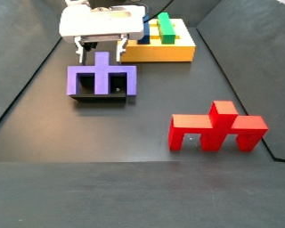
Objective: Pick up the purple object. Move up. Place the purple object on the fixture. Regrasp the purple object. Move to above the board. Insert the purple object.
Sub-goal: Regrasp the purple object.
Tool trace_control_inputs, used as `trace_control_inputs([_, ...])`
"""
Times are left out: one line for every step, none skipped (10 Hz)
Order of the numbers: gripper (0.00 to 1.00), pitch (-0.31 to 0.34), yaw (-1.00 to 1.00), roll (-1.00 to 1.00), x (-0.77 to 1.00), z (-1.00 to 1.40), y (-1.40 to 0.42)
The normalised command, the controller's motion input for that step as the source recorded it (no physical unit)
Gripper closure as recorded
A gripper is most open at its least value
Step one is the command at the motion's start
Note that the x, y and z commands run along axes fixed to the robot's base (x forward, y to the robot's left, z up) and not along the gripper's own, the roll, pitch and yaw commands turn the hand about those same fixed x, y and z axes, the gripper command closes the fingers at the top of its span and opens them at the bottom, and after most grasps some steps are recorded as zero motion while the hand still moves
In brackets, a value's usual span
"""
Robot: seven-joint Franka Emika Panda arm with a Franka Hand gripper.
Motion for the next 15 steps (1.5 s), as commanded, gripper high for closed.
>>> trace_control_inputs([0.00,-0.137,0.10,-0.46,-0.05,-0.01,0.00])
trace_control_inputs([0.00,-0.089,0.05,-0.34,0.00,0.00,0.00])
trace_control_inputs([0.00,0.000,0.00,-0.06,0.00,0.00,0.00])
trace_control_inputs([0.00,0.000,0.00,0.00,0.00,0.00,0.00])
trace_control_inputs([1.00,0.000,0.00,0.00,0.00,0.00,0.00])
trace_control_inputs([1.00,0.000,0.00,0.00,0.00,0.00,0.00])
trace_control_inputs([1.00,0.000,0.00,0.00,0.00,0.00,0.00])
trace_control_inputs([1.00,0.000,0.00,0.00,0.00,0.00,0.00])
trace_control_inputs([1.00,0.000,0.00,0.00,0.00,0.00,0.00])
trace_control_inputs([1.00,0.000,0.00,0.00,0.00,0.00,0.00])
trace_control_inputs([1.00,0.000,0.00,0.00,0.00,0.00,0.00])
trace_control_inputs([1.00,0.000,0.00,0.00,0.00,0.00,0.00])
trace_control_inputs([1.00,0.000,0.00,0.00,0.00,0.00,0.00])
trace_control_inputs([1.00,0.000,0.00,0.00,0.00,0.00,0.00])
trace_control_inputs([1.00,0.000,0.00,0.00,0.00,0.00,0.00])
